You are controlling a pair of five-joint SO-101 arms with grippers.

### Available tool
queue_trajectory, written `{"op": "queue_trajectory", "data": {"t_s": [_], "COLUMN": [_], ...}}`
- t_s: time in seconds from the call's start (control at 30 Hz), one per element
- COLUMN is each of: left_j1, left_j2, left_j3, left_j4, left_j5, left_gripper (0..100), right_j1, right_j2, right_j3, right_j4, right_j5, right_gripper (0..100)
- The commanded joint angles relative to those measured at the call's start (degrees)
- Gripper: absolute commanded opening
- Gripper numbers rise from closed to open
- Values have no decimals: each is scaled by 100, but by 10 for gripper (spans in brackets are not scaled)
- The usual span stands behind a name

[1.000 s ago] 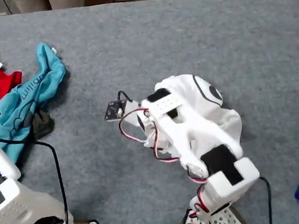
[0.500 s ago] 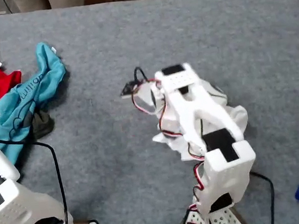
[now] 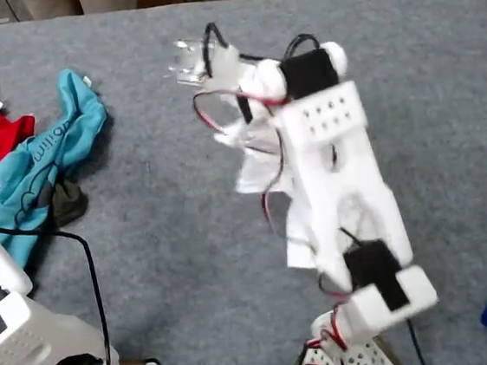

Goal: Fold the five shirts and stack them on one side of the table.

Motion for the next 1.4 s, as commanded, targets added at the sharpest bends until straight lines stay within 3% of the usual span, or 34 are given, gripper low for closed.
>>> {"op": "queue_trajectory", "data": {"t_s": [0.0, 0.43, 0.63, 0.77, 1.07, 1.37], "left_j1": [-53, 9, 9, 88, 563, 1222], "left_j2": [-277, -268, -268, -268, -268, -268], "left_j3": [-18, 202, 431, 484, 484, 492], "left_j4": [62, 53, 53, 53, 53, 53], "left_j5": [-53, -53, -53, -53, -44, -18], "left_gripper": [243, 243, 243, 243, 243, 243], "right_j1": [-479, -760, -1156, -1051, 752, 3196], "right_j2": [-796, -1112, -1112, -1059, -1068, -1095], "right_j3": [-1279, -4163, -4646, -4585, -2484, 576], "right_j4": [-62, -1538, -1530, -1442, -308, -967], "right_j5": [9, -1644, -1749, -1741, -1714, -1116], "right_gripper": [5, 5, 5, 5, 5, 6]}}
